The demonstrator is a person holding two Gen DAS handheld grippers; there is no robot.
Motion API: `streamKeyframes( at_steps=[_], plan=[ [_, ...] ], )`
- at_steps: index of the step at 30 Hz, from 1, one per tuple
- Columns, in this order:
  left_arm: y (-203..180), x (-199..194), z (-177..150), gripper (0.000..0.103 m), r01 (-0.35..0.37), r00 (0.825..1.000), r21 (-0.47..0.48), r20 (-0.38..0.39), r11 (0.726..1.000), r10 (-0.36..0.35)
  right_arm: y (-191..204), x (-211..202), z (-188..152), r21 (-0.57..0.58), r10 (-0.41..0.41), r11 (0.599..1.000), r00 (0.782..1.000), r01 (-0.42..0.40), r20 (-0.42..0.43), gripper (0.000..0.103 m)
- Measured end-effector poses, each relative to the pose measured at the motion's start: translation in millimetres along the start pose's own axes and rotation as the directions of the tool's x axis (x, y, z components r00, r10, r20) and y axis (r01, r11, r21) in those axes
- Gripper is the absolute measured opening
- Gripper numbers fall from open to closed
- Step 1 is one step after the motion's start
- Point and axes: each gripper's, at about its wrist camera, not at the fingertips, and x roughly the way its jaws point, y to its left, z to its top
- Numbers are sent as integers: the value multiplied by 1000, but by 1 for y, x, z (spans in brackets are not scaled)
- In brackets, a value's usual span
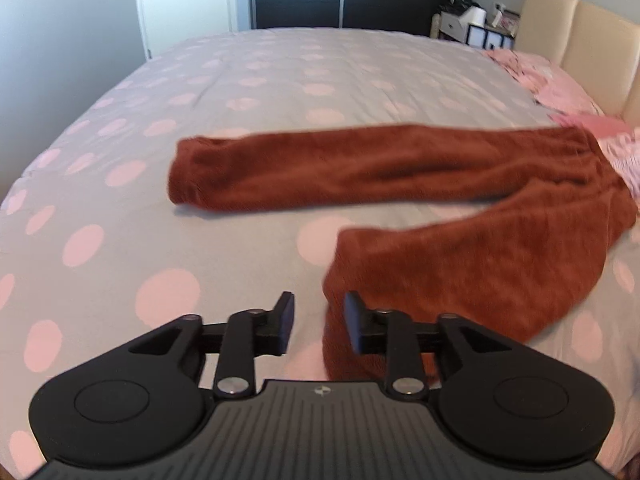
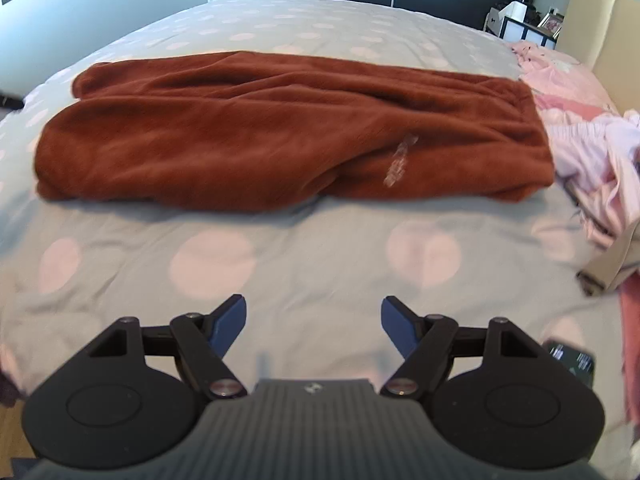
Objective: Fold clothes
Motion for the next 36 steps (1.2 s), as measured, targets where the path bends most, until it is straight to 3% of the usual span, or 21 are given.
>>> streamKeyframes(
  at_steps=[3, 8, 12, 20, 27, 29, 36],
  plan=[
    [-7, 19, -18, 44, 29, 998, 31, -65, 999, -27, -25, 8, 19, 10, -44, 999, 999, 44, 12, 76],
    [-13, 51, -36, 44, 72, 986, 53, -151, 996, -64, -91, 32, 42, 47, -142, 989, 990, 142, 6, 69],
    [-18, 66, -37, 44, 103, 979, 61, -184, 993, -90, -148, 55, 49, 86, -248, 965, 969, 247, -2, 65],
    [-30, 83, -22, 44, 118, 975, 55, -193, 991, -106, -228, 95, 60, 132, -347, 930, 938, 342, 13, 63],
    [-37, 88, -8, 44, 164, 967, -39, -191, 986, -168, -221, 127, 87, 49, -249, 968, 965, 246, 84, 63],
    [-40, 90, -3, 44, 175, 965, -57, -187, 983, -183, -216, 139, 99, 16, -229, 973, 969, 228, 90, 69],
    [-47, 88, 3, 45, 235, 954, -114, -164, 965, -252, -216, 160, 117, 42, -84, 996, 983, 78, 164, 69]
  ],
)
